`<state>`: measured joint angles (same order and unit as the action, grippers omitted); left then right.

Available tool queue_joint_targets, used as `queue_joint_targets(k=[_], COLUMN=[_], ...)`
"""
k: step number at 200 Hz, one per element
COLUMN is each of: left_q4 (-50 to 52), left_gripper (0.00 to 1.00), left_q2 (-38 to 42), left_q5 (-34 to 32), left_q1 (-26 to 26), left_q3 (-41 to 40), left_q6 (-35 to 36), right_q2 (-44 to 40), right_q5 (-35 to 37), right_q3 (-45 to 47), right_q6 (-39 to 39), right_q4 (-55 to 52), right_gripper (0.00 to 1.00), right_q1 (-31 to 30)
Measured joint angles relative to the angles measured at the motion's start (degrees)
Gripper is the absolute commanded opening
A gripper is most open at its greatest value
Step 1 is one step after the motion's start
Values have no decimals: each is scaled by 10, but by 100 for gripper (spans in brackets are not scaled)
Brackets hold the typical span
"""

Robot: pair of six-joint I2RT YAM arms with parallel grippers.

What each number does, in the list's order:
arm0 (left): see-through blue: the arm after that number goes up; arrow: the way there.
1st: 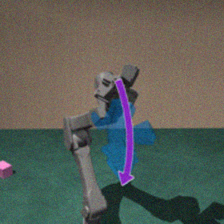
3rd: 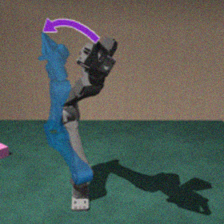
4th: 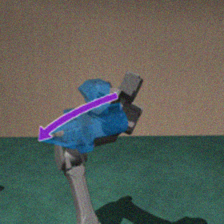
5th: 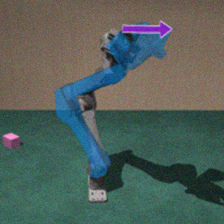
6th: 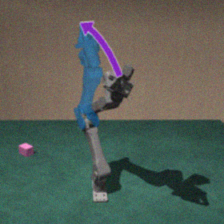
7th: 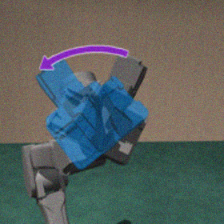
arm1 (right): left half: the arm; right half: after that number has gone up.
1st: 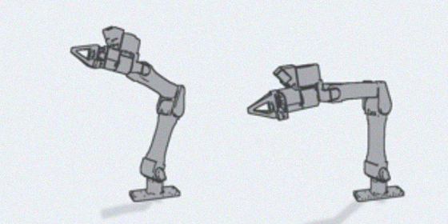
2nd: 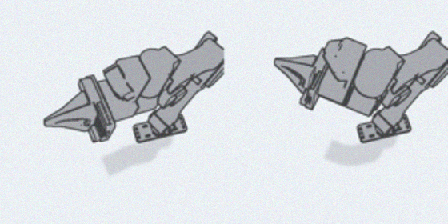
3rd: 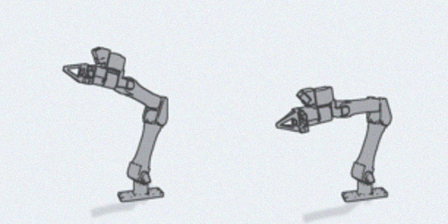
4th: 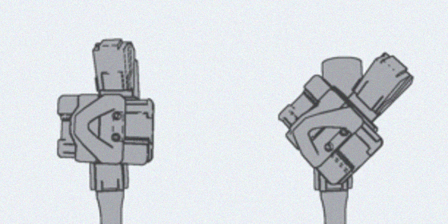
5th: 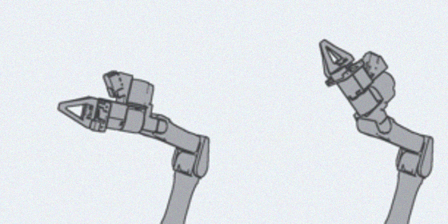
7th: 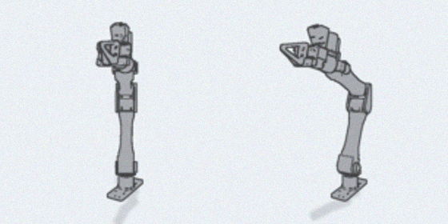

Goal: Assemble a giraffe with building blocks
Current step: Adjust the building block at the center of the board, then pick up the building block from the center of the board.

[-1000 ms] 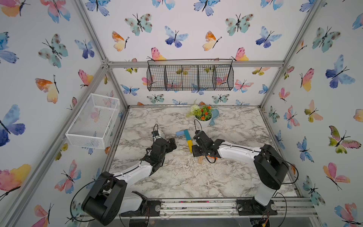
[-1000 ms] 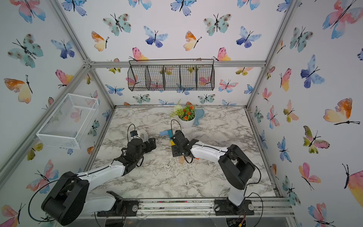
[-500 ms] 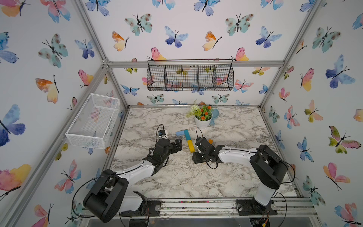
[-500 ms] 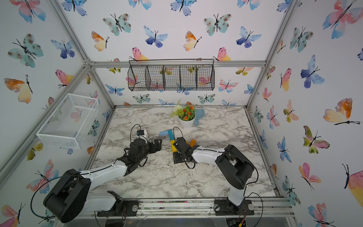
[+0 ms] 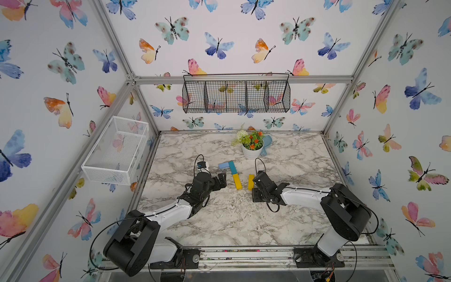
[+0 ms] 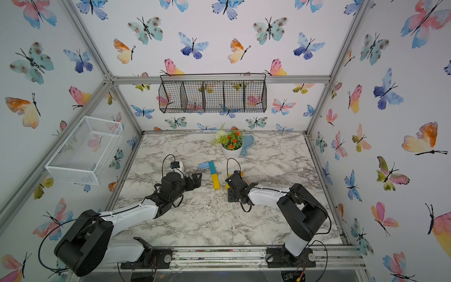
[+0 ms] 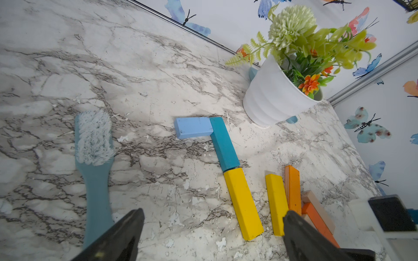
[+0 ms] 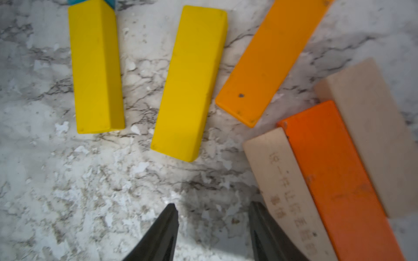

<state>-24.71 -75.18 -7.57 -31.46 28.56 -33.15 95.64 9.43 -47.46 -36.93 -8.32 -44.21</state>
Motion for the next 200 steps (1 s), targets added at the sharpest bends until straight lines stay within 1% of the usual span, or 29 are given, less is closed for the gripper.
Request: queue_joint_targets(k=[32,82,102,122,136,165,200], left_q4=[0,9,29,48,64,89,104], left_gripper=[99,99,100,100,99,99,99], left_q2=[0,-1,-13,-29,-41,-65,-76], left_q5=[0,-9,-31,-49,-59,-67,-67], left_q1=[0,0,0,0,3,8,10], left_q3=[0,4,22,39,50,66,73], left_q6=[2,-1,-10,-22,-30,-41,-44], right_q2=[0,-11,-23,-17,3,75,142], right_q5=[12,1,-10,-19,-19,-17,-5], right_q3=[1,-27,-55,-101,-141,-217,-264], right_q6=[10,14,14,15,16,17,19], right_q4=[-4,-58,-67,-70,-75,-90,-133], right_gripper=[53,51,51,50,50,50,50], right_q1=[34,41,41,39,36,29,20])
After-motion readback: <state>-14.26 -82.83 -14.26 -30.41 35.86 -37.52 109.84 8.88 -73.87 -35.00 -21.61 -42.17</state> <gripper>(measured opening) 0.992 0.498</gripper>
